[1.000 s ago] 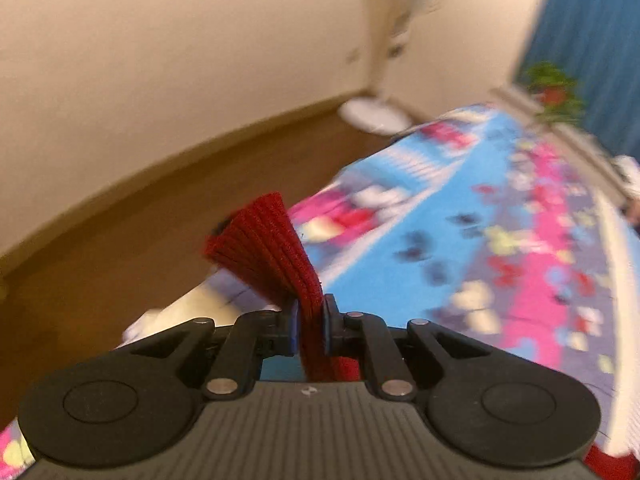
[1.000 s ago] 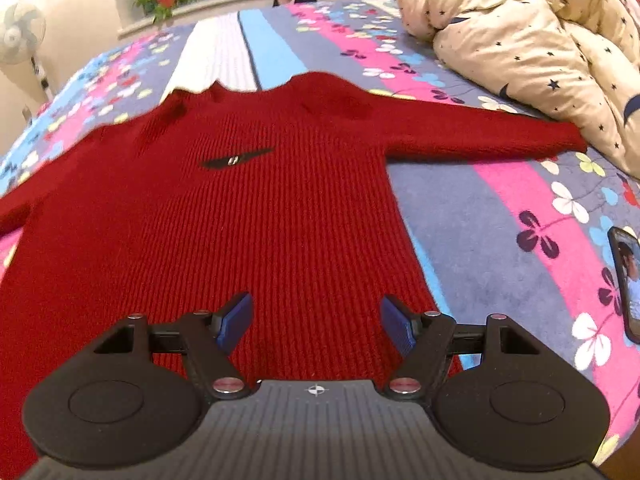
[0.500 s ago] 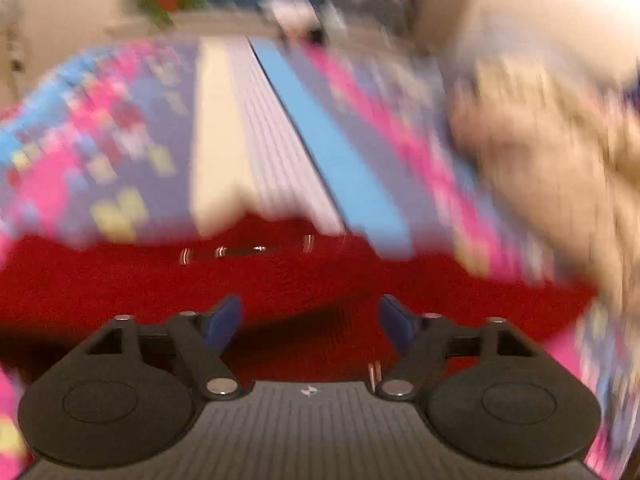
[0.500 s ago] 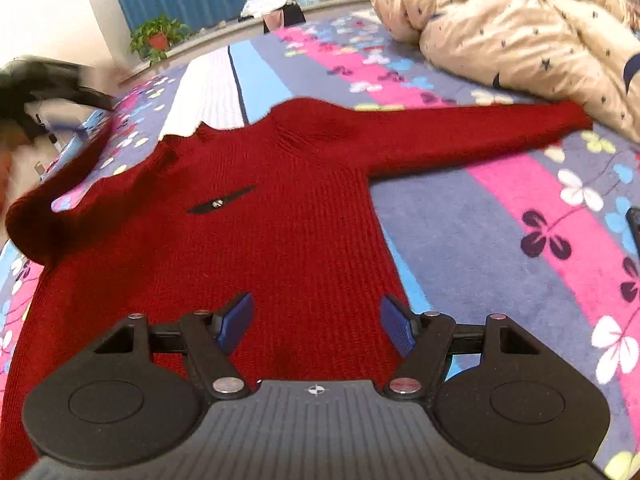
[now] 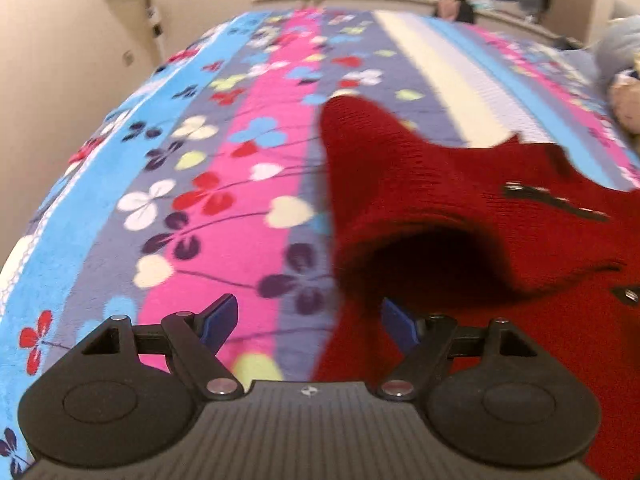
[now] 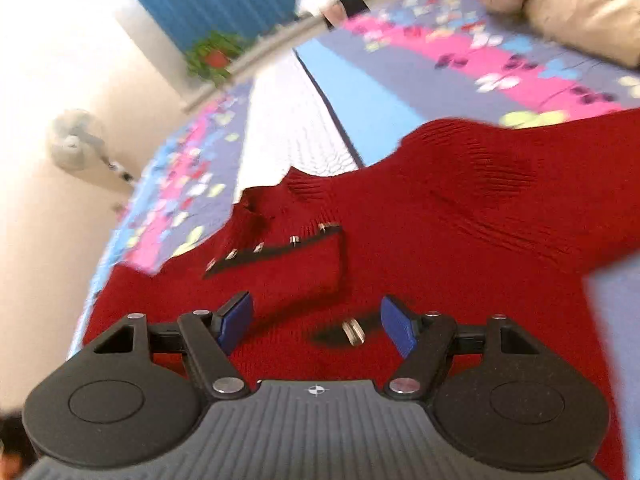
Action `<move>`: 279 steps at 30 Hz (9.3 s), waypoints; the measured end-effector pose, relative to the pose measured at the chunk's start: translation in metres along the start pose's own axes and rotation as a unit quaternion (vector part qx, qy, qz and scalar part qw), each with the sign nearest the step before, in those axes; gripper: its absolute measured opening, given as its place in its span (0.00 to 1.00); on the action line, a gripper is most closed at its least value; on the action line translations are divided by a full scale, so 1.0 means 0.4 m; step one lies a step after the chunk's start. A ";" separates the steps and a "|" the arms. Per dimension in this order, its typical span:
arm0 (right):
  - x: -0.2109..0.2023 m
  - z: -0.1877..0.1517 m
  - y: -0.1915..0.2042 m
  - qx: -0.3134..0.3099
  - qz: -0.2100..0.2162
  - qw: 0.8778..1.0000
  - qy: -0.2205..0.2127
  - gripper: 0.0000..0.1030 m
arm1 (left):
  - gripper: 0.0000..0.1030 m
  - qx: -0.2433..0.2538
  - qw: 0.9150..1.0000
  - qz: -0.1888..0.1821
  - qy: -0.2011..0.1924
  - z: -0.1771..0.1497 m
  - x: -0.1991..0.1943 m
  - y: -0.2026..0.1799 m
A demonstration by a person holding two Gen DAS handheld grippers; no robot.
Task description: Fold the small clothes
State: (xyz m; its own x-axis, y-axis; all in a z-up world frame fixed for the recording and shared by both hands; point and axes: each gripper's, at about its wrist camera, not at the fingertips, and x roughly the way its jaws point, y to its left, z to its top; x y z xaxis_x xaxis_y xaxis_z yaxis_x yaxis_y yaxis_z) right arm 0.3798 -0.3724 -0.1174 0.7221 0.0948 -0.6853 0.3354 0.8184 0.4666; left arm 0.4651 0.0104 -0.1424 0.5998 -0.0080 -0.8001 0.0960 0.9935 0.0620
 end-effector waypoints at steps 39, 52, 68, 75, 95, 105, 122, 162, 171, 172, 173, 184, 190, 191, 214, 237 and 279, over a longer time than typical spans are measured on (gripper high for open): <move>-0.007 0.059 -0.076 -0.100 -0.112 0.986 -0.077 0.01 | 0.87 -0.010 0.999 0.035 -0.012 0.007 -0.006 0.002; -0.158 -0.013 -0.111 -0.018 -0.092 0.995 -0.033 0.43 | 0.86 0.014 0.996 0.084 0.015 -0.047 -0.052 0.032; -0.833 -0.531 0.013 -0.192 -0.079 0.977 -0.052 0.71 | 0.99 0.028 0.999 0.014 -0.019 -0.422 -0.704 -0.059; -0.914 -0.551 0.010 -0.180 -0.060 0.978 -0.082 0.72 | 0.99 0.021 0.999 0.025 -0.030 -0.473 -0.813 -0.069; -0.888 -0.518 -0.057 -0.153 -0.050 0.985 -0.069 0.72 | 0.99 0.043 0.997 0.057 -0.010 -0.424 -0.764 -0.151; -0.828 -0.484 -0.096 -0.137 -0.057 0.988 -0.051 0.72 | 0.99 0.048 0.997 0.062 0.005 -0.394 -0.692 -0.180; -0.511 0.025 -0.616 0.118 -0.126 0.977 -0.122 0.71 | 0.99 -0.018 0.996 0.084 0.009 -0.225 -0.513 -0.115; -0.104 -0.143 0.057 -0.275 -0.106 0.954 -0.064 0.60 | 0.99 -0.147 0.978 0.138 0.053 -0.252 -0.285 0.298; 0.029 -0.056 -0.125 -0.309 -0.244 0.918 -0.037 0.56 | 0.99 -0.095 0.988 0.095 0.074 -0.253 -0.270 0.152; 0.009 -0.057 -0.111 -0.305 -0.246 0.919 -0.038 0.56 | 0.99 -0.086 0.989 0.092 0.073 -0.258 -0.278 0.136; -0.029 -0.063 -0.097 -0.286 -0.232 0.929 -0.039 0.57 | 0.99 -0.076 0.991 0.090 0.071 -0.265 -0.291 0.119; -0.656 -0.468 0.113 -0.286 -0.065 0.955 -0.046 0.77 | 0.99 0.006 0.995 0.059 0.082 -0.424 -0.559 -0.004; -0.852 -0.627 0.189 -0.307 -0.050 0.949 -0.046 0.77 | 0.99 0.012 0.997 0.030 0.075 -0.534 -0.768 -0.018; -0.875 -0.652 0.199 -0.320 -0.055 0.944 -0.051 0.77 | 0.99 0.015 0.997 0.024 0.069 -0.552 -0.801 -0.020; -1.082 -0.838 0.200 -0.328 -0.061 0.939 -0.082 0.77 | 0.99 0.044 0.999 -0.001 0.002 -0.700 -1.035 -0.039; -0.986 -0.760 0.116 -0.300 -0.079 0.949 -0.062 0.82 | 0.99 0.021 1.000 0.006 0.017 -0.662 -0.892 0.027; -0.892 -0.531 -0.243 -0.022 0.012 0.997 0.066 0.13 | 0.06 -0.055 0.978 -0.170 0.110 -0.534 -0.702 0.200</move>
State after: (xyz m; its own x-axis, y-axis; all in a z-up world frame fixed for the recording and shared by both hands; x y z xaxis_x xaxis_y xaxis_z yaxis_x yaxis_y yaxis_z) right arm -0.0388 -0.3654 -0.0369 0.6423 0.1873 -0.7432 0.2887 0.8392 0.4610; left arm 0.1349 0.1163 -0.0402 0.3622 -0.3282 -0.8724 0.1671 0.9437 -0.2856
